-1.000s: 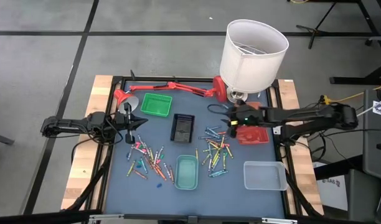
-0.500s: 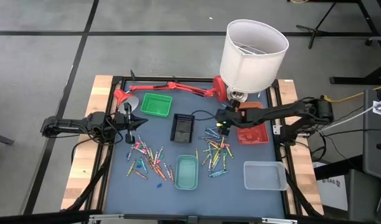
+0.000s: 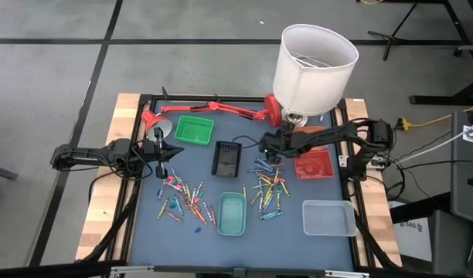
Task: Sort crayons
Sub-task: Put the blue green crayon into the orange bin
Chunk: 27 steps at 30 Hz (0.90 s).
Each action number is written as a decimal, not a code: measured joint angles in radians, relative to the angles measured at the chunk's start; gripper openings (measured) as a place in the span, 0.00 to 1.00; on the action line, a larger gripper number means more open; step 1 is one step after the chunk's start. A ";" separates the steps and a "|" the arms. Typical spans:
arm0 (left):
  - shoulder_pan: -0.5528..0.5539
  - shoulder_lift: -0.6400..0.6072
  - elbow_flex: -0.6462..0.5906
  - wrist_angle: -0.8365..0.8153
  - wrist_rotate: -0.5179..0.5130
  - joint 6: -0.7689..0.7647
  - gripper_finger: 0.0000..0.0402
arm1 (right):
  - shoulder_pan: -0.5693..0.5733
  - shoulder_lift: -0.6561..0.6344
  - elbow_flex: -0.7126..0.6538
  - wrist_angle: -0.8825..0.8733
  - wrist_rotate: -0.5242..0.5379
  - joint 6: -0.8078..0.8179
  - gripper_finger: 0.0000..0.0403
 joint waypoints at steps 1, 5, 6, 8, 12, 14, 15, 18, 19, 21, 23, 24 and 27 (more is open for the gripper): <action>0.000 0.000 0.000 0.000 0.000 0.000 0.00 | -0.012 0.000 0.000 -0.001 -0.005 0.004 0.37; 0.000 0.000 0.000 0.000 0.000 0.000 0.00 | -0.065 0.000 0.000 0.000 -0.038 0.006 0.37; 0.000 0.000 0.000 0.000 0.000 0.000 0.00 | -0.077 0.000 0.000 0.000 -0.048 0.006 0.37; 0.000 0.000 0.000 0.000 0.000 0.000 0.00 | -0.102 0.000 0.000 0.001 -0.081 0.007 0.37; 0.000 0.000 0.000 0.000 0.000 0.000 0.00 | -0.142 0.000 0.000 0.000 -0.127 0.007 0.37; 0.000 0.000 0.000 0.000 0.000 0.000 0.00 | -0.159 0.000 0.000 0.000 -0.127 0.007 0.37; 0.000 0.000 0.000 0.000 0.000 0.000 0.00 | -0.166 0.000 0.000 0.000 -0.127 0.006 0.37; 0.000 0.000 0.000 0.000 0.000 0.000 0.00 | -0.186 0.000 0.000 -0.001 -0.128 0.006 0.37; 0.000 0.000 0.000 0.000 0.000 0.000 0.00 | -0.191 0.000 0.000 -0.002 -0.128 0.005 0.37; 0.000 0.000 0.000 0.000 0.000 0.000 0.00 | -0.200 0.000 0.000 -0.009 -0.136 0.003 0.37; 0.000 0.000 0.000 0.000 0.000 0.000 0.00 | -0.210 0.000 0.000 -0.020 -0.174 0.000 0.37; 0.000 0.000 0.000 0.000 0.000 0.000 0.00 | -0.215 0.000 -0.001 -0.026 -0.195 -0.001 0.37; 0.000 0.000 0.000 0.000 0.000 0.000 0.00 | -0.226 0.000 -0.003 -0.031 -0.221 -0.001 0.37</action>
